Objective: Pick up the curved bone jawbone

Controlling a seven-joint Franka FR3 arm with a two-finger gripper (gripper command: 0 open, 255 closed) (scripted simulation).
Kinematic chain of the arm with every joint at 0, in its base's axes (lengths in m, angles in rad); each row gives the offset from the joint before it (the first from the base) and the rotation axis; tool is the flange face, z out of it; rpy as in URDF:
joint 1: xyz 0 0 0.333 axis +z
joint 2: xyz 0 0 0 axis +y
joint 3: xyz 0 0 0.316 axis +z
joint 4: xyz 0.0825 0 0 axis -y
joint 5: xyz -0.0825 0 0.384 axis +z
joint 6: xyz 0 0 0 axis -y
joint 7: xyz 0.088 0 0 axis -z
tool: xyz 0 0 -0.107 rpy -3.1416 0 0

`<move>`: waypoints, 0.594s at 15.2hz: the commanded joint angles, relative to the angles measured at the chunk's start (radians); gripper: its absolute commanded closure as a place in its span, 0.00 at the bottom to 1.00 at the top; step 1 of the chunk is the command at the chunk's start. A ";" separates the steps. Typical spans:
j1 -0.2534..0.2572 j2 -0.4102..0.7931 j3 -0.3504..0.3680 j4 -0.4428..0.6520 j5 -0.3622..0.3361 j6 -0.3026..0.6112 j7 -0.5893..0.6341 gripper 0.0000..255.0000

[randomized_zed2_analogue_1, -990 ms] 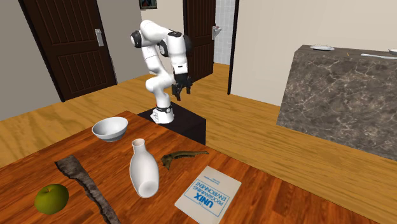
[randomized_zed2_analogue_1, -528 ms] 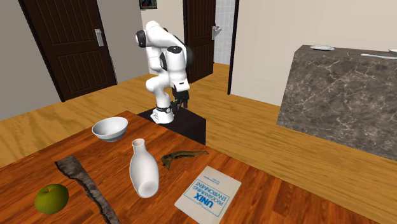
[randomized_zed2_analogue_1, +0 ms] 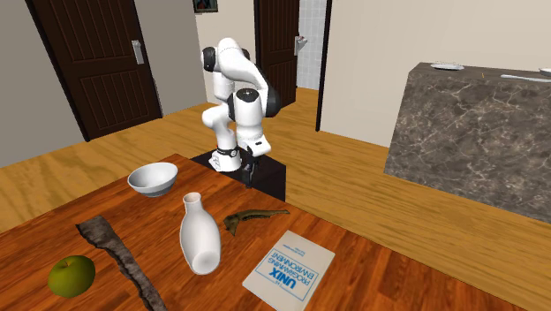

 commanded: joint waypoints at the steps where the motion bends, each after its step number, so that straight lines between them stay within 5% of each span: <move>1: -0.021 0.093 0.004 0.078 0.030 -0.009 -0.082 0.00; 7: -0.105 0.355 0.048 0.342 0.089 -0.056 -0.256 0.00; 9: -0.106 0.364 0.051 0.329 0.093 -0.034 -0.259 0.00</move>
